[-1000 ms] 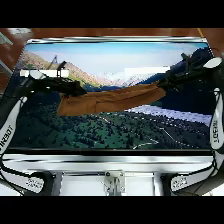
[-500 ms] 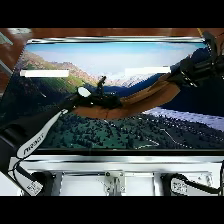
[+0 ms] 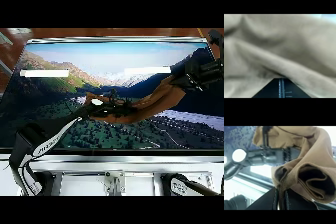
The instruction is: Fold the shirts.
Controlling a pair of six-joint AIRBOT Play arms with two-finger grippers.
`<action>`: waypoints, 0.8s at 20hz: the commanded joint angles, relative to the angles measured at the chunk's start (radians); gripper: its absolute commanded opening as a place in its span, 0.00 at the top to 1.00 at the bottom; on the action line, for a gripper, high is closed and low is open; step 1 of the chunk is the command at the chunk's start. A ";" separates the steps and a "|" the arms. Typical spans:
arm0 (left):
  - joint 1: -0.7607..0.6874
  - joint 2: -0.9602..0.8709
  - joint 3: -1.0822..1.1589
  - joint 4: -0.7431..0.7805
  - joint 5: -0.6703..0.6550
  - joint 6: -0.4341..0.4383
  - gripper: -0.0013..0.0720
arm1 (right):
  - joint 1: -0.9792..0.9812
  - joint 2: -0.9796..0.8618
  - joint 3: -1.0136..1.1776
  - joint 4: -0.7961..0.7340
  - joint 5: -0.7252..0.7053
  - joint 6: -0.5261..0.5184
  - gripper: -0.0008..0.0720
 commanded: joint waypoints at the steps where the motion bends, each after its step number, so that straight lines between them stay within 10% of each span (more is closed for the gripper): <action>1: 0.115 0.083 0.000 0.083 -0.035 0.078 0.93 | 0.037 0.002 0.001 -0.037 -0.085 0.022 0.89; 7: 0.565 0.432 0.000 0.616 -0.232 -0.010 0.93 | 0.299 -0.106 0.001 -0.093 -0.308 0.021 0.89; 16: 1.088 0.794 0.000 0.651 -0.565 -0.019 0.93 | 0.720 -0.460 0.001 0.050 -0.732 0.072 0.88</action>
